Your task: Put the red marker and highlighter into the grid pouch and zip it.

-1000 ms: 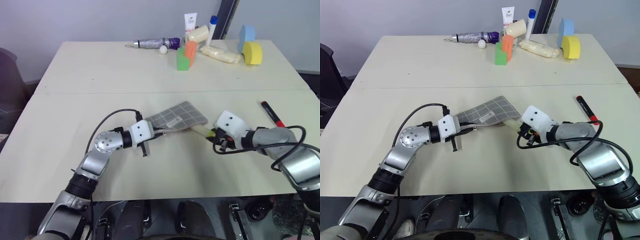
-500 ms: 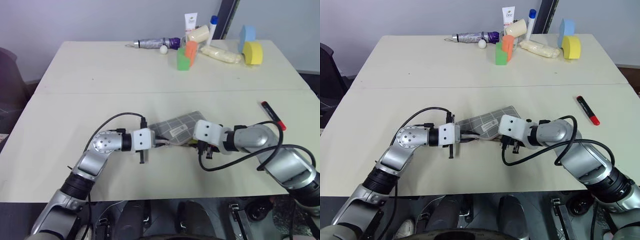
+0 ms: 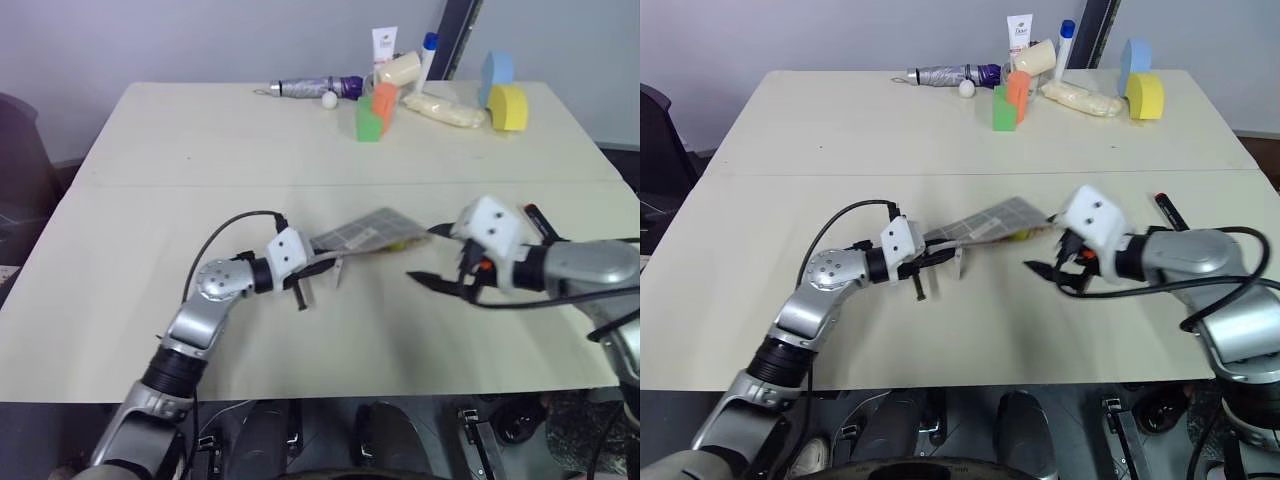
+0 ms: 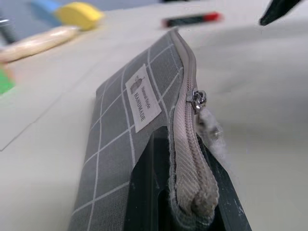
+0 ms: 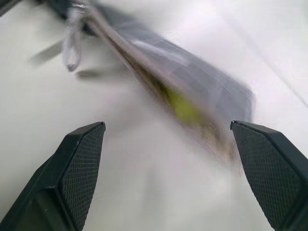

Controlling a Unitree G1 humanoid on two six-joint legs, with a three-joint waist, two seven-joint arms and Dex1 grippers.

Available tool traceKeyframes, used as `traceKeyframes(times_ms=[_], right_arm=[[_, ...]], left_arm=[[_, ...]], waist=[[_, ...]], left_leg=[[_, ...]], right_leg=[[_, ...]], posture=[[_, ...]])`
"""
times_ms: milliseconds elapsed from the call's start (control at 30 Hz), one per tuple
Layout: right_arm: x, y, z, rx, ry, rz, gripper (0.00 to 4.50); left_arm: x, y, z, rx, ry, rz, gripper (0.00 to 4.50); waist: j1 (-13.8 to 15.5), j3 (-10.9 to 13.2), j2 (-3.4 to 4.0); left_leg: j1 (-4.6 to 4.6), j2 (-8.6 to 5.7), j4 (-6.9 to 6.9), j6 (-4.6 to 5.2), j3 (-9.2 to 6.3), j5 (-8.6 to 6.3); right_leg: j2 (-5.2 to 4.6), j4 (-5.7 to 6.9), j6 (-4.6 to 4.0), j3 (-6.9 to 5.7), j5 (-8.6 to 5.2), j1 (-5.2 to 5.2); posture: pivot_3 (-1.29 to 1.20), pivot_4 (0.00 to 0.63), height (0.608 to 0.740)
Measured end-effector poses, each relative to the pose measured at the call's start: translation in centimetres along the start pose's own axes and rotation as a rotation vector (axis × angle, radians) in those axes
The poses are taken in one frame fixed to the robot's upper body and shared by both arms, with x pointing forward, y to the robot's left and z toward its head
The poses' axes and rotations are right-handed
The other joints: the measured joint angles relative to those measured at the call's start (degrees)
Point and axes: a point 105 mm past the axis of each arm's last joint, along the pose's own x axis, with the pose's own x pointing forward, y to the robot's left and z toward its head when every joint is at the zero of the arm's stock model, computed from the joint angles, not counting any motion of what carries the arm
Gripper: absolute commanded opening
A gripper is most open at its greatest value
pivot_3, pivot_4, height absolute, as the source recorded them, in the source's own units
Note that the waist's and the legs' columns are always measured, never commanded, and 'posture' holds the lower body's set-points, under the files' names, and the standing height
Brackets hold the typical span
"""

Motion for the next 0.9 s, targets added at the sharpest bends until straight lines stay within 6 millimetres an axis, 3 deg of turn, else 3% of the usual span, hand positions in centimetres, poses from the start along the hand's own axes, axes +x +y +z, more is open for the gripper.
traceKeyframes(times_ms=[100, 200, 400, 633, 833, 900], right_arm=[[-0.4, -3.4, -3.0, 0.163, 0.041, -0.189, 4.32], [-1.7, -7.2, -7.2, 0.365, 0.119, -0.417, 4.43], [-3.2, -10.1, -11.1, 0.404, 0.190, -0.642, 4.43], [-3.6, -13.3, -13.5, 0.460, 0.206, -0.814, 4.43], [-2.5, -14.6, -14.8, 0.620, 0.180, -0.863, 4.43], [-2.5, -15.0, -15.1, 0.692, 0.168, -0.881, 3.91]], left_arm=[[0.8, 0.7, 0.3, -0.024, -0.006, 0.075, 0.00], [1.5, 0.4, 0.3, -0.036, 0.003, 0.090, 0.00], [1.6, 0.0, -0.1, -0.036, 0.022, 0.068, 0.00], [1.2, -0.1, -0.1, -0.026, 0.030, 0.052, 0.00], [1.2, -0.4, -0.1, -0.026, 0.028, 0.047, 0.00], [1.1, -0.5, 0.1, -0.022, 0.022, 0.046, 0.00]], waist=[[-0.1, 0.0, 0.01], [-0.1, 0.0, 0.05], [-0.6, 0.0, 0.09], [-0.7, 0.0, 0.11], [-0.8, 0.0, 0.11], [-0.7, 0.0, 0.11]], left_leg=[[0.02, 0.02, -0.01, -0.02, 0.02, 0.01], [-0.01, -0.02, -0.02, -0.26, 0.07, 0.16], [0.01, 0.00, -0.08, -0.28, 0.13, 0.18], [0.03, 0.00, -0.08, -0.33, 0.15, 0.21], [0.03, 0.01, -0.08, -0.35, 0.17, 0.23], [0.03, 0.01, -0.07, -0.35, 0.17, 0.23]], right_leg=[[0.02, 0.05, 0.01, 0.00, 0.01, -0.04], [0.02, 0.05, 0.01, 0.00, 0.00, -0.07], [0.06, 0.04, 0.01, 0.01, 0.00, -0.09], [0.07, 0.05, 0.01, 0.02, 0.00, -0.09], [0.08, 0.05, 0.01, 0.02, 0.00, -0.08], [0.07, 0.04, 0.01, 0.02, 0.00, -0.06]], posture=[[0.00, 0.150, 0.740], [0.00, 0.150, 0.740], [0.00, 0.150, 0.740], [0.00, 0.150, 0.740], [0.00, 0.150, 0.740], [0.00, 0.150, 0.740]])
